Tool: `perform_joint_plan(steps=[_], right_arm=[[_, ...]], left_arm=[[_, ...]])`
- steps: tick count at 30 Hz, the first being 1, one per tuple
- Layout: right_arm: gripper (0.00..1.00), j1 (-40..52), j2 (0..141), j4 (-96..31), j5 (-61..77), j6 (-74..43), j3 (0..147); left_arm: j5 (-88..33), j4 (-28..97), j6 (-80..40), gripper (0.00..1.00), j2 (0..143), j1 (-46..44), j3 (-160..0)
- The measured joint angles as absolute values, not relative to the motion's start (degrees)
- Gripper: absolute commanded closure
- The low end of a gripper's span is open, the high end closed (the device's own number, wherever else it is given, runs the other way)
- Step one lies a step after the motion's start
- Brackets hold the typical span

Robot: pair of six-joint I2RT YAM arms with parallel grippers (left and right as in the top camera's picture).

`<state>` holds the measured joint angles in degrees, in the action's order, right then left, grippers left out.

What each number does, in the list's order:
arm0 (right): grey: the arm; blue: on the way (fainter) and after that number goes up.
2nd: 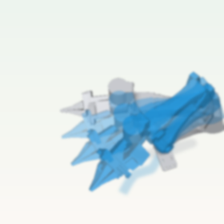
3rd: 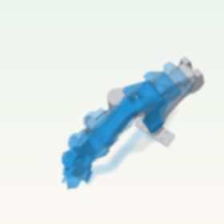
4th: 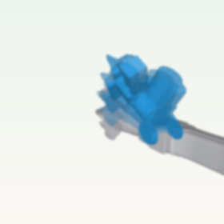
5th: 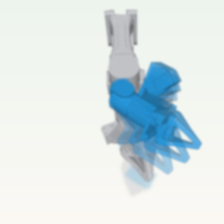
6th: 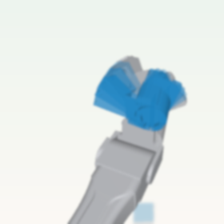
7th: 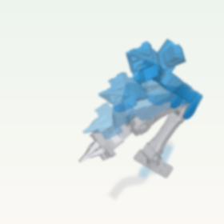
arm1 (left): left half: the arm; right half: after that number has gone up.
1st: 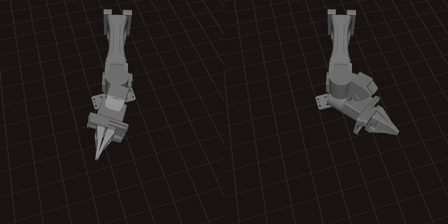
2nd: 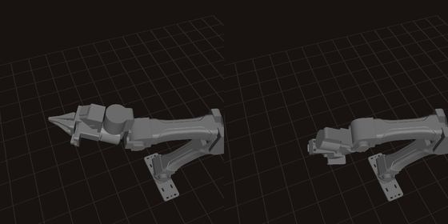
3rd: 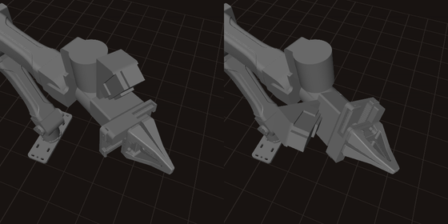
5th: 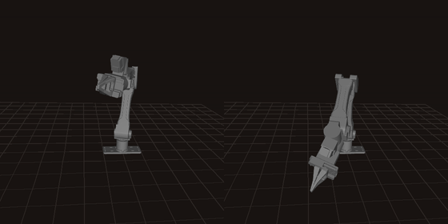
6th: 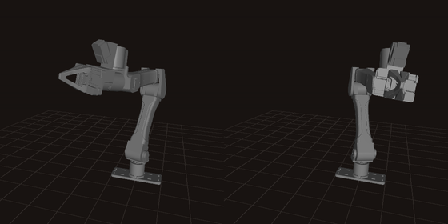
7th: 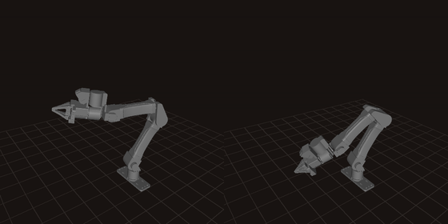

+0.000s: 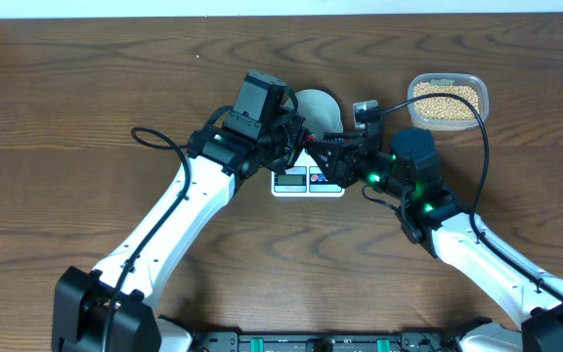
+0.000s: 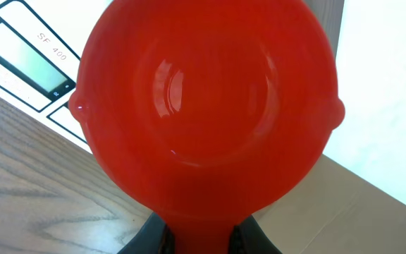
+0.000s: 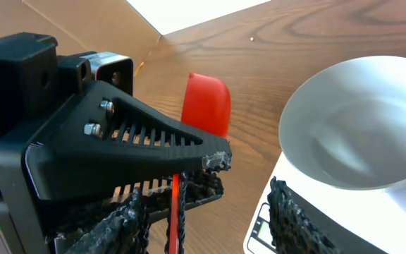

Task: Scoop item into bowl and weigh 50g on scale
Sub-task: 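Move the right gripper to the scoop handle and grasp it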

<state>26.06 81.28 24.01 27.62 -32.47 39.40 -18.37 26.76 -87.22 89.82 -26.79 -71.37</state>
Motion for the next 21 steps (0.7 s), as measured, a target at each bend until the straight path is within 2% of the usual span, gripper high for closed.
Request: perform_joint_plan(steps=[21], right_arm=[[0.55, 26.3, 81.5, 25.8, 29.6, -34.8, 39.4]], left_arm=[[-18.4, 26.8, -87.2, 0.93, 89.8, -26.8, -71.4]])
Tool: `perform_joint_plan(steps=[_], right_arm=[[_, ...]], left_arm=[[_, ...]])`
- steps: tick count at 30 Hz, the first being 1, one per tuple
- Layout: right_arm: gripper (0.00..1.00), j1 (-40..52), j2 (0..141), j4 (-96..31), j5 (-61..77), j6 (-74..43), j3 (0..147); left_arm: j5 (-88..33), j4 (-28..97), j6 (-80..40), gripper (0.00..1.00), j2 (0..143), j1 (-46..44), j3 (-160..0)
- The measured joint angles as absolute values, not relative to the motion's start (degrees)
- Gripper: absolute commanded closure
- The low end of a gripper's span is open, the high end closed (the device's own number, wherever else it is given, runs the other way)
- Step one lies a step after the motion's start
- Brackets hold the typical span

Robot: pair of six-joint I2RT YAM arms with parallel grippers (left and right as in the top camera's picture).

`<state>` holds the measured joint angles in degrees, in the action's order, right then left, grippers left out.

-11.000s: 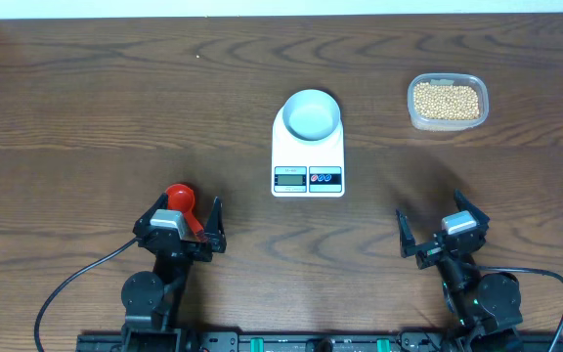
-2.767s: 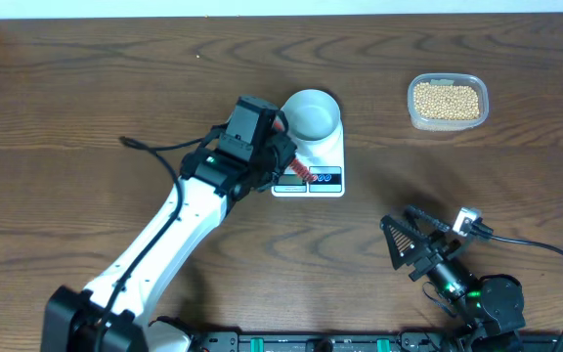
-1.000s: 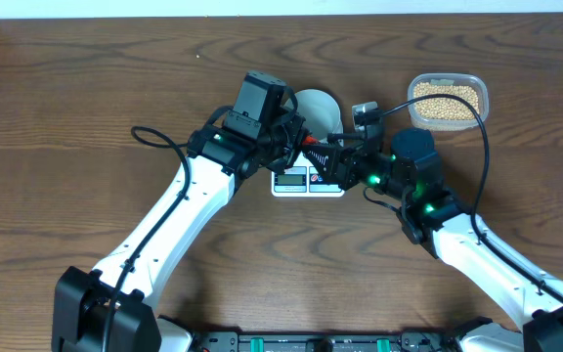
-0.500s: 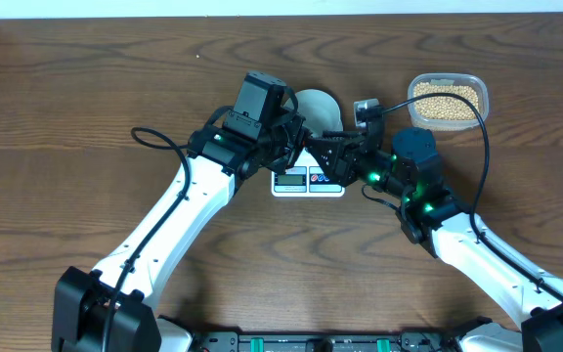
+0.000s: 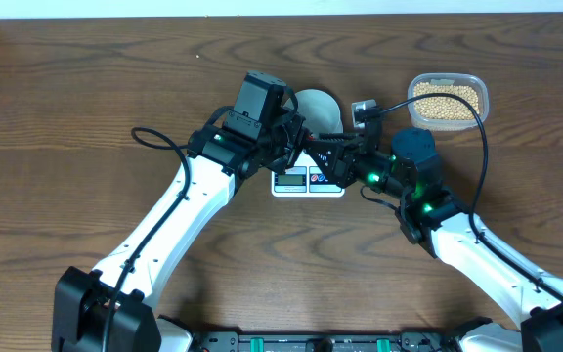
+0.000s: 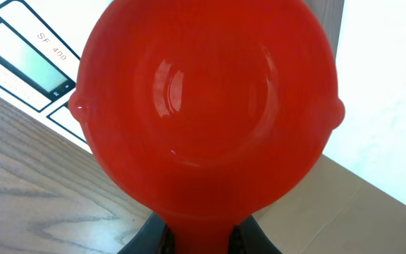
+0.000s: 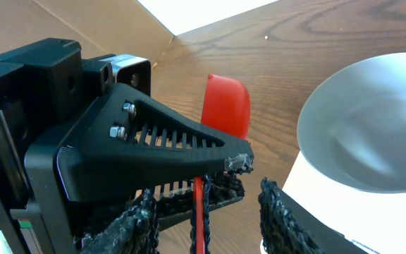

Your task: Scoop item into bowl and weigh 50g on scale

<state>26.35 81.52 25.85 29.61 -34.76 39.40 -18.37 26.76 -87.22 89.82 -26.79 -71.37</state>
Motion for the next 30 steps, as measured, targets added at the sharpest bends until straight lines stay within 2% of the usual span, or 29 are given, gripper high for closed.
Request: perform_joint_plan(steps=[8, 23, 30], right_arm=[[0.6, 26.3, 83.7, 28.7, 30.3, -35.8, 39.6], [0.96, 26.3, 84.0, 29.4, 31.9, -37.7, 39.6], [0.99, 26.3, 84.0, 29.4, 32.3, -38.4, 39.6]], left_arm=[[-17.7, 26.9, -87.2, 0.93, 89.8, -26.7, -71.4], [-18.1, 26.8, -87.2, 0.93, 89.8, -26.7, -71.4], [-18.1, 26.8, -87.2, 0.93, 89.8, -26.7, -71.4]])
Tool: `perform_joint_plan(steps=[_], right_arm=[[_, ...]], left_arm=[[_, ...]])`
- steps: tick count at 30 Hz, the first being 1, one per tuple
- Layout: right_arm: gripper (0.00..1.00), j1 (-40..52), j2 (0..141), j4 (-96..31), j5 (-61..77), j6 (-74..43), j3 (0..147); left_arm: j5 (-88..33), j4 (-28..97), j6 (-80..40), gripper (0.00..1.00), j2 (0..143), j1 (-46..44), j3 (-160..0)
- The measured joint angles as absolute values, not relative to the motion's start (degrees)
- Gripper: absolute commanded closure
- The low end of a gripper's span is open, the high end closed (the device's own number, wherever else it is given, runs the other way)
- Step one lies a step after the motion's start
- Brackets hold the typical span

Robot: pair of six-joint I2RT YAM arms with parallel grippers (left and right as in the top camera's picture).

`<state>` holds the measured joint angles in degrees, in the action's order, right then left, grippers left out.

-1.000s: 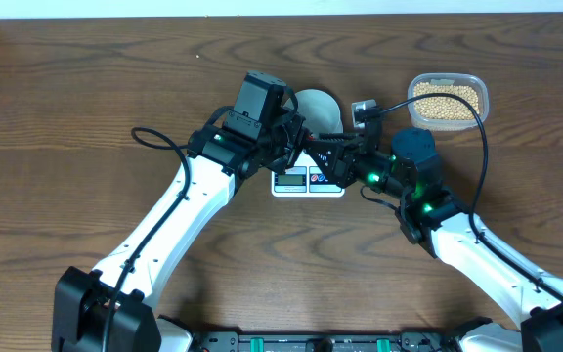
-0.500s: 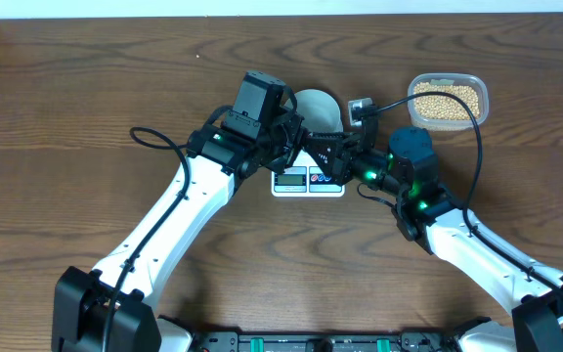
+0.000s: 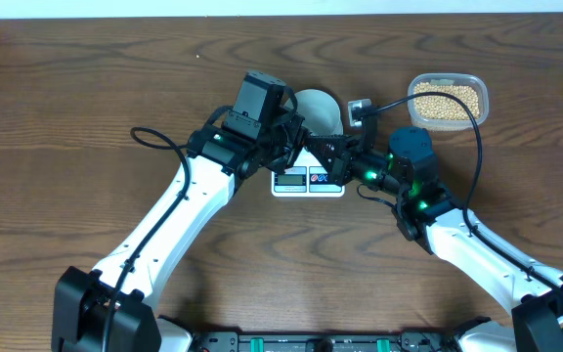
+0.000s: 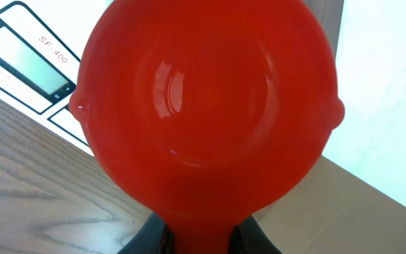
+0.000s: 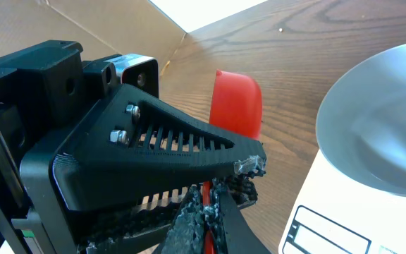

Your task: Scoop item into bowl and weigh 50g on scale

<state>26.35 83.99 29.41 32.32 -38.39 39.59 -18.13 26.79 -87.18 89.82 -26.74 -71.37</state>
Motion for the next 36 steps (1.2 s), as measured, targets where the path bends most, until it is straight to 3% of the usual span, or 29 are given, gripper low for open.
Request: perform_joint_plan(steps=[1, 3, 5, 8, 15, 20, 28, 32, 36], right_arm=[[0.99, 26.3, 84.0, 29.4, 32.3, -38.4, 39.6], [0.99, 26.3, 84.0, 29.4, 32.5, -38.4, 39.6], [0.99, 26.3, 84.0, 29.4, 32.7, -38.4, 39.6], [0.99, 26.3, 84.0, 29.4, 33.1, -38.4, 39.6], [0.99, 22.8, 83.8, 28.6, 35.7, -38.4, 39.6], [0.99, 18.5, 80.3, 23.0, 36.7, -37.4, 39.6], [0.99, 12.5, 67.8, -0.4, 34.7, -28.9, 43.1], [0.99, 11.2, 65.0, -16.2, 28.7, -21.7, 50.0], [0.99, 11.1, 64.8, -28.1, 22.1, -15.0, 58.4]], left_arm=[[-18.1, 26.8, -87.2, 0.91, 89.8, -26.7, -71.4], [-18.1, 26.7, -86.4, 0.59, 89.8, -26.7, -71.4], [-18.2, 26.3, -85.0, 0.37, 89.8, -26.7, -71.4], [-18.2, 26.1, -81.0, 0.19, 89.8, -26.7, -71.4], [-18.3, 26.1, -66.2, 0.16, 87.7, -26.5, -71.4], [-16.4, 26.7, -52.7, 0.16, 78.9, -26.4, -71.4], [-6.1, 38.0, -34.1, 0.16, 62.8, -27.8, -71.8], [-1.9, 42.8, -29.3, 0.17, 61.6, -29.0, -71.8], [0.7, 43.6, -25.4, 0.24, 64.1, -32.0, -71.8]])
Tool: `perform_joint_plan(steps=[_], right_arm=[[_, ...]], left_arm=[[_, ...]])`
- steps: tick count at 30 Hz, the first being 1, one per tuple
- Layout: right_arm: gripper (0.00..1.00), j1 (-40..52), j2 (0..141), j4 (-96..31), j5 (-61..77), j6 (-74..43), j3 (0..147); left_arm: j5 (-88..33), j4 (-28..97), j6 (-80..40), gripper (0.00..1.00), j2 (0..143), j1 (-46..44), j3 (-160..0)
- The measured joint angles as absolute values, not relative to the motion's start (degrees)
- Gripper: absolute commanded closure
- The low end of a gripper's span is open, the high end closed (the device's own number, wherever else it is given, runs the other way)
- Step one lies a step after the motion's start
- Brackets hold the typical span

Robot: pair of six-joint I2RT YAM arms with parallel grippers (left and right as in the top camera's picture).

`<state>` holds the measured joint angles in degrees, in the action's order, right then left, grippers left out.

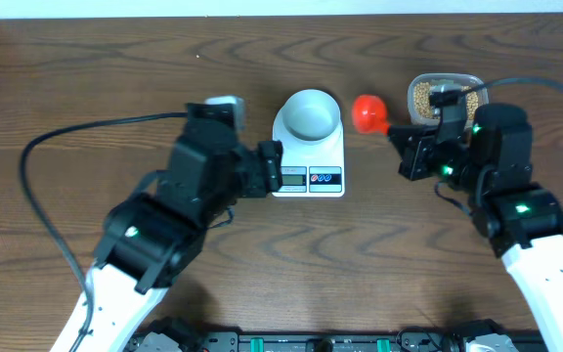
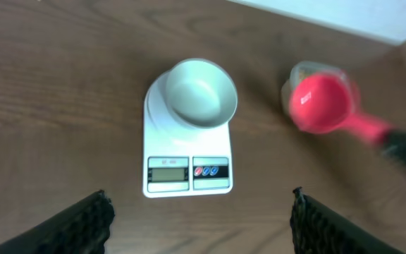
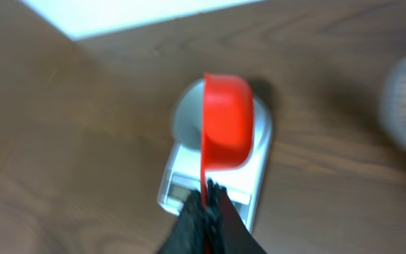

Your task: Scoop item into bowl and weigh 50g on scale

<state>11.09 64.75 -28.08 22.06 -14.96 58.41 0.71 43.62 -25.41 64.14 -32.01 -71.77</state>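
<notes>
The red scoop hangs by its handle from my right gripper, which is shut on it, between the scale and the bean container. It looks empty in the left wrist view, where the scoop is blurred. The white scale carries an empty white bowl. My left gripper is open at the scale's left front corner, nothing between its fingers. From the right wrist, the scoop covers part of the bowl; right gripper.
A clear plastic container of yellow beans stands at the back right, just beyond the scoop; in the left wrist view the container is half hidden behind it. Brown wooden table all round. Cables loop off both arms.
My left gripper has let go of the scoop, opened and drawn back to the left front of the scale. My right gripper now holds the scoop alone, moved right toward the bean container.
At first my left gripper held the red scoop beside the scale, with my right gripper open around its handle. The right gripper stayed open a little closer in, then was shut on the handle. Now the right holds the scoop and the left is open.
</notes>
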Motion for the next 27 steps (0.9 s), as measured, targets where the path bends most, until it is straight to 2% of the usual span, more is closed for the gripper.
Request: perform_joint_plan(steps=[9, 10, 12, 14, 15, 17, 18, 27], right_arm=[[0.99, 11.1, 64.6, -38.3, 8.3, -4.7, 70.6], [0.99, 11.1, 64.5, -38.4, 7.2, -4.1, 71.0], [0.99, 10.9, 64.5, -38.5, 5.1, -3.1, 71.3], [0.99, 10.5, 64.5, -39.2, 3.6, -2.4, 71.4], [0.99, 10.0, 64.6, -39.5, 3.0, -2.2, 71.4], [0.99, 9.1, 64.8, -39.7, 2.3, -1.8, 71.4], [0.99, 8.4, 65.1, -39.7, 1.9, -1.7, 71.4], [0.99, 4.2, 72.2, -39.9, 0.9, -1.0, 71.4]], left_arm=[[10.4, 50.0, -17.5, 0.24, 76.7, -42.7, -78.4], [11.4, 51.0, -16.7, 0.28, 78.2, -43.4, -79.7], [13.1, 51.6, -15.8, 0.43, 80.7, -44.6, -81.4], [14.2, 52.2, -14.6, 0.49, 82.8, -45.0, -81.7], [14.5, 52.3, -14.5, 0.62, 83.8, -45.0, -81.7], [15.3, 52.1, -14.1, 0.78, 86.1, -45.0, -81.7], [15.5, 52.0, -13.9, 0.9, 87.3, -45.0, -81.7], [15.7, 50.0, -16.0, 0.93, 97.4, -45.0, -81.7]])
